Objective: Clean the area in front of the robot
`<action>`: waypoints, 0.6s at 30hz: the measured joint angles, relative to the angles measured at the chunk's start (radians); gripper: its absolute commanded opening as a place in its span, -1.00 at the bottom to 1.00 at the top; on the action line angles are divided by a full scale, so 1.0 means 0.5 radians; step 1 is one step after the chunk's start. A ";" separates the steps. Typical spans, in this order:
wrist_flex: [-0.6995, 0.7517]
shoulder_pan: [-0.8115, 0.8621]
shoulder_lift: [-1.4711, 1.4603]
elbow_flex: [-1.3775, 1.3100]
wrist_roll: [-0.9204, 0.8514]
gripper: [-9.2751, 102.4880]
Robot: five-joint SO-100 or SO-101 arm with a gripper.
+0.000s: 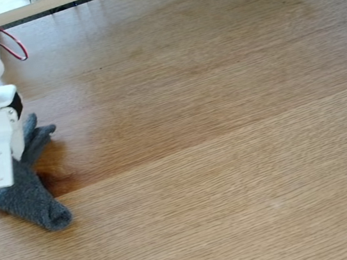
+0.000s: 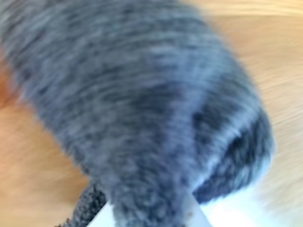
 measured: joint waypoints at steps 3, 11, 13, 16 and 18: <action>0.071 -0.212 0.025 0.003 0.046 -0.84; -0.249 -0.724 0.009 0.003 0.104 -0.84; -0.430 -0.742 -0.061 0.003 0.074 -0.84; -0.693 -0.696 -0.218 0.003 0.034 -0.84; -0.804 -0.647 -0.267 0.003 0.006 -0.84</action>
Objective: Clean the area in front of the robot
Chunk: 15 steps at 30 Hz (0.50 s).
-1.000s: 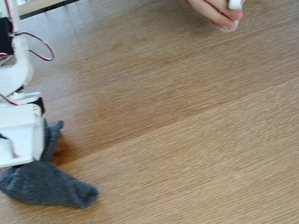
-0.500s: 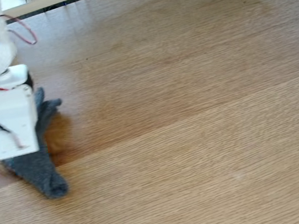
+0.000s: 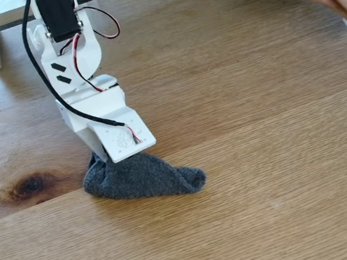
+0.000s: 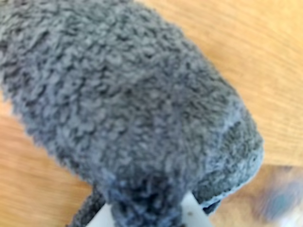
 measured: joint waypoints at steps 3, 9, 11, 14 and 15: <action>-0.101 0.110 -0.028 0.000 -0.037 -0.84; -0.110 0.534 -0.028 -0.003 -0.046 -0.84; -0.028 0.672 -0.009 -0.003 -0.067 -0.84; 0.196 0.795 0.092 -0.003 -0.043 -0.84; 0.301 0.838 0.147 -0.003 -0.037 -0.84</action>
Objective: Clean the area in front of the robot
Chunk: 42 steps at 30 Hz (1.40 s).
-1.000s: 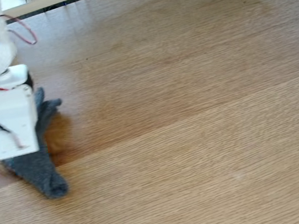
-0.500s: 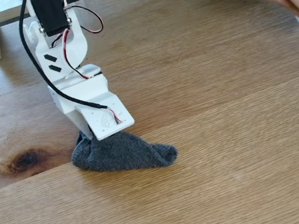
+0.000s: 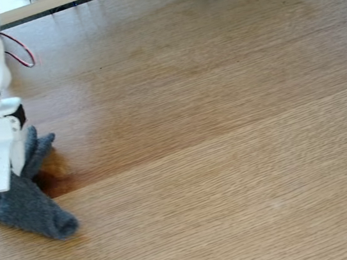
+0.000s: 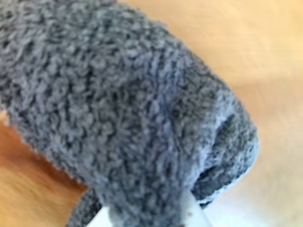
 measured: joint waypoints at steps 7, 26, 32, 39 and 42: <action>0.730 0.196 0.436 0.003 -0.114 -0.84; 0.841 0.957 1.436 1.255 -0.543 -0.53; 0.491 0.954 1.786 1.822 -0.580 -0.26; 0.319 0.838 2.141 2.077 -0.469 -0.54; 0.387 0.687 2.295 2.077 -0.359 -0.63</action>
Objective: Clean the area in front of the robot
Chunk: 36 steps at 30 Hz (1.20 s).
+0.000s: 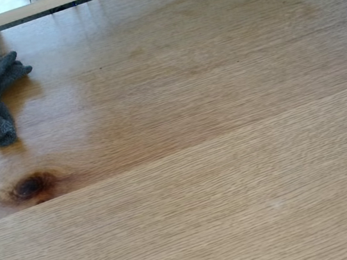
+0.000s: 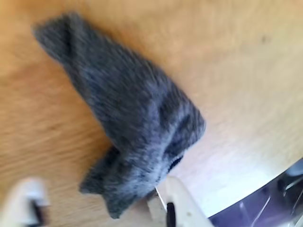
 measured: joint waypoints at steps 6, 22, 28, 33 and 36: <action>0.061 -0.509 0.337 0.000 0.368 -0.77; 0.310 -1.644 1.126 0.043 1.114 -0.84; 0.350 -1.663 1.454 0.239 1.089 -0.84; 0.295 -1.601 1.951 0.755 0.945 -0.84; 0.288 -1.562 2.276 1.108 0.868 -0.84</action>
